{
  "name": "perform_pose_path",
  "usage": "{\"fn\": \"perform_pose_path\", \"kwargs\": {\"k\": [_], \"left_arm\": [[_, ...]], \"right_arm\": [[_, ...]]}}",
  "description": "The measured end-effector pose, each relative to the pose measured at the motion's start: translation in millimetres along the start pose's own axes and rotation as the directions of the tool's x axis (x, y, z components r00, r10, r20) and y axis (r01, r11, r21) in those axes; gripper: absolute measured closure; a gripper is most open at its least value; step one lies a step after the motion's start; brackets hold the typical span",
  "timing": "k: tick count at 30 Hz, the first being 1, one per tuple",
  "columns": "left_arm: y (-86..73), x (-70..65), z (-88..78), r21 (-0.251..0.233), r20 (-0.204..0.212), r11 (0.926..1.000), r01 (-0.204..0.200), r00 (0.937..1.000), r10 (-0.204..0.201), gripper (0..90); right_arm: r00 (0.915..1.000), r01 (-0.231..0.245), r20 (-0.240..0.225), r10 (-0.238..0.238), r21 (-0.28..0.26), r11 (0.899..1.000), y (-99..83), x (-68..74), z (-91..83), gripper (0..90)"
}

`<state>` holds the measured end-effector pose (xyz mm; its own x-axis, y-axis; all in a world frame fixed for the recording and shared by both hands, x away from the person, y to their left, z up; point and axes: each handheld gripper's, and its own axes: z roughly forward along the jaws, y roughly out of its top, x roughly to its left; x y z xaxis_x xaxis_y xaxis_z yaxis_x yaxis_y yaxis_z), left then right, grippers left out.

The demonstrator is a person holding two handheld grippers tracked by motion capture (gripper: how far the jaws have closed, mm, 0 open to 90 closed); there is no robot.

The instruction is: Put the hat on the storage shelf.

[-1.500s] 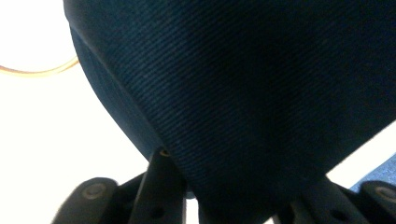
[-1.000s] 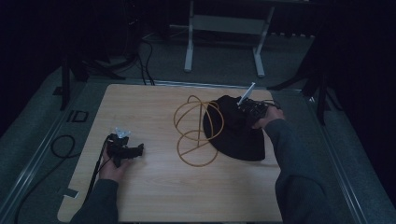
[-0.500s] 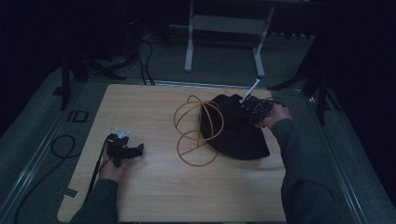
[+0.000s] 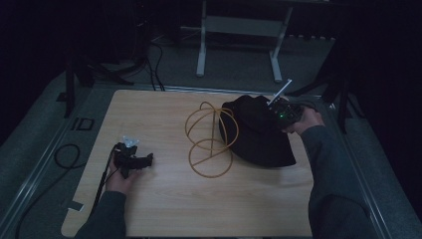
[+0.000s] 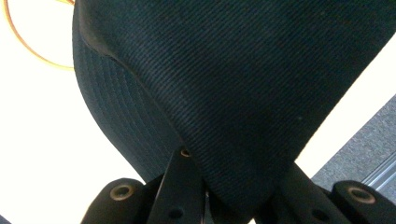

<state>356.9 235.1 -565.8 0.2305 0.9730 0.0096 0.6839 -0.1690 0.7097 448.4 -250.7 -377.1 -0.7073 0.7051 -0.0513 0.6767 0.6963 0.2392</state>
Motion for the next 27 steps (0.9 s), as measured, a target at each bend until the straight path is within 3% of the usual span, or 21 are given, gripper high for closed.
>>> {"fn": "perform_pose_path", "kwargs": {"k": [17,27], "left_arm": [[0.0,0.0,0.0,0.0,0.0,1.0,0.0,1.0,0.0,13.0],[0.1,0.0,-0.1,0.001,0.001,1.0,0.0,1.0,0.0,13.0]], "right_arm": [[0.9994,-0.023,0.024,0.024,-0.042,0.999,-18.3,-8.3,-30.6,86.7],[0.9995,-0.008,0.031,0.009,-0.046,0.999,-28.5,-11.8,-44.7,86.7]]}}
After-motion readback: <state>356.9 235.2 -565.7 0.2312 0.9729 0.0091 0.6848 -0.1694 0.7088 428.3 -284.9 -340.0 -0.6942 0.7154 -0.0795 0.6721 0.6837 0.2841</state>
